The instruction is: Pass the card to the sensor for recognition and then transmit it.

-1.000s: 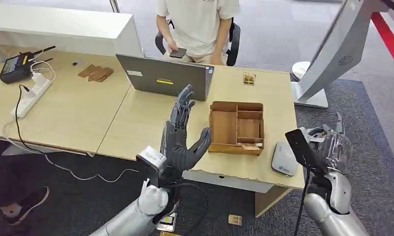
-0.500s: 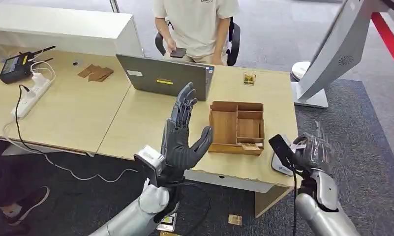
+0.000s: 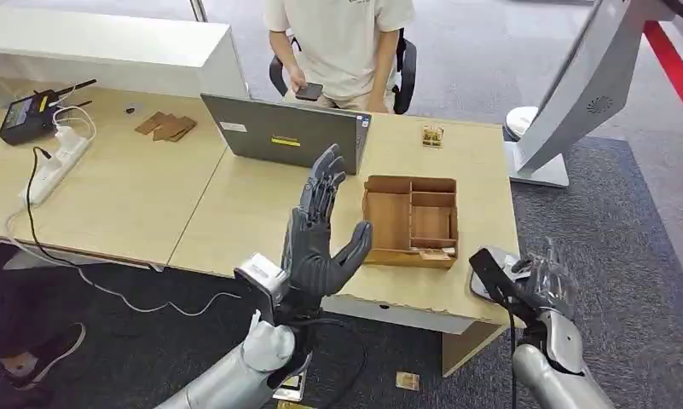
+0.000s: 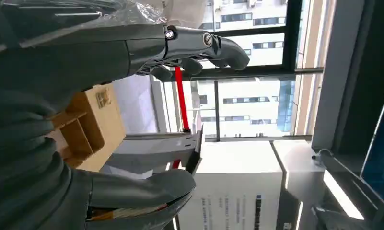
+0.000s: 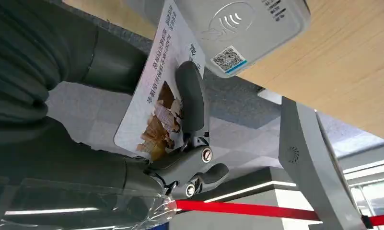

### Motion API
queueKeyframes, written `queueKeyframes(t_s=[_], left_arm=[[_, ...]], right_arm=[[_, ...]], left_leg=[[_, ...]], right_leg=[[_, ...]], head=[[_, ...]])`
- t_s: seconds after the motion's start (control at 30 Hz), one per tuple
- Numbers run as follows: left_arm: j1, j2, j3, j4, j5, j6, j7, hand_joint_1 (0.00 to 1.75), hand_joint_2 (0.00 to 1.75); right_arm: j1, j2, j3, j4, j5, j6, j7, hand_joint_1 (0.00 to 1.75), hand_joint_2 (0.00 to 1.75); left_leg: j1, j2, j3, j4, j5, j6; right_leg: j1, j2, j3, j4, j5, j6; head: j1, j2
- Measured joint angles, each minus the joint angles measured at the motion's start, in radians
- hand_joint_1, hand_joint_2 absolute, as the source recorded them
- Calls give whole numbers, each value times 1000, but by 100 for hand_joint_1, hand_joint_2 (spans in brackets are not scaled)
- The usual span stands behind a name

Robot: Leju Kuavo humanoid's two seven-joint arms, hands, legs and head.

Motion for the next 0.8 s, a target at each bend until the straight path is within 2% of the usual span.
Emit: queueKeyframes(t_s=[0.8], left_arm=[[-12, 0, -35, 2, 26, -17, 0, 0, 175]], right_arm=[[-2, 18, 5, 53, 1, -23, -5, 175, 175]], left_leg=[[0, 0, 0, 0, 0, 0]], right_leg=[[0, 0, 0, 0, 0, 0]], head=[[0, 0]])
